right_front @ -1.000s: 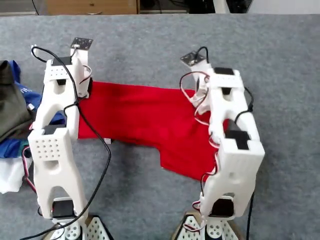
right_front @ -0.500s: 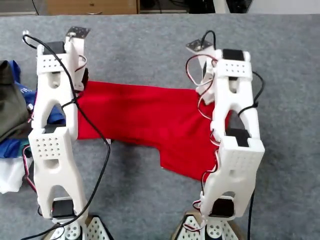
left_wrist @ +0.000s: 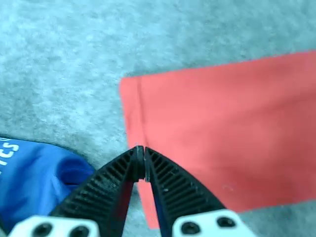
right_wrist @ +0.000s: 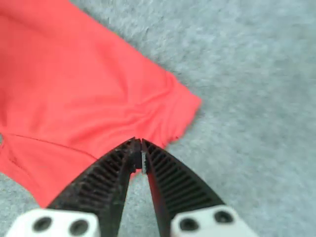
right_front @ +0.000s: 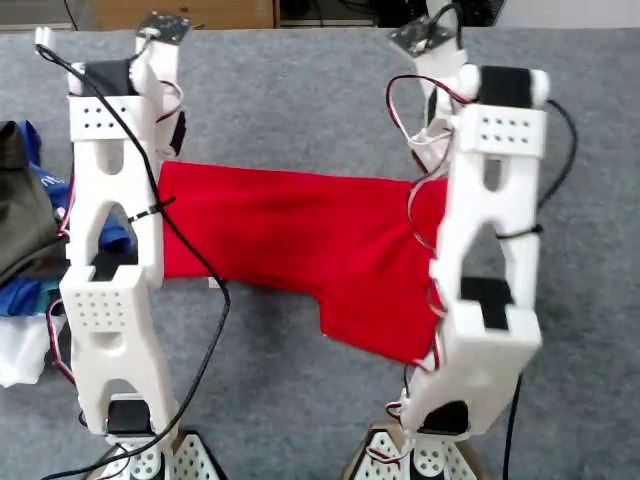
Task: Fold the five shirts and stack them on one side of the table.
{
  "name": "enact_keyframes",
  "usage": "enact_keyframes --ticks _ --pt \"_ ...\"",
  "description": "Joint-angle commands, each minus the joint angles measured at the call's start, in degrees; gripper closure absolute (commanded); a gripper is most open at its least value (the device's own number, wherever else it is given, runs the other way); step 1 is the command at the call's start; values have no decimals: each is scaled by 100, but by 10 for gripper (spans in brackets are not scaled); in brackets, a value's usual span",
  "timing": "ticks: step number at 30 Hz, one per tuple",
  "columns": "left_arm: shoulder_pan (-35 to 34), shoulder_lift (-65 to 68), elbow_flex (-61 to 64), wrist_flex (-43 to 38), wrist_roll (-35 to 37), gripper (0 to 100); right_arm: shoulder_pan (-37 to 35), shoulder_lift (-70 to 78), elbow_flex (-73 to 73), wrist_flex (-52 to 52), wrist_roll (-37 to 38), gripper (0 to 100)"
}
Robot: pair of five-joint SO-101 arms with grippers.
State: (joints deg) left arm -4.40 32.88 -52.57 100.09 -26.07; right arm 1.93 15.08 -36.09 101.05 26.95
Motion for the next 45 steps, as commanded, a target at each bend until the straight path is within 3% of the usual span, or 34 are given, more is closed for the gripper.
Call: enact_keyframes --ticks 1,10,18,22,32,45 --pt "396 -936 826 79 -18 981 312 -1341 391 123 -62 997" --pt "2268 -2659 3323 70 -35 980 1411 -3512 1095 105 -18 995" --pt "4316 -2818 4149 -193 -44 973 1991 -4576 1877 105 -18 995" --pt "4993 -2695 4492 -510 -9 851 2026 -5051 2352 105 -18 995" --pt "5582 -2018 4818 -1266 -62 815 2026 -5868 3116 105 -18 995" --pt "5662 -1112 4809 -2189 -88 815 2026 -6070 3275 114 -18 995"
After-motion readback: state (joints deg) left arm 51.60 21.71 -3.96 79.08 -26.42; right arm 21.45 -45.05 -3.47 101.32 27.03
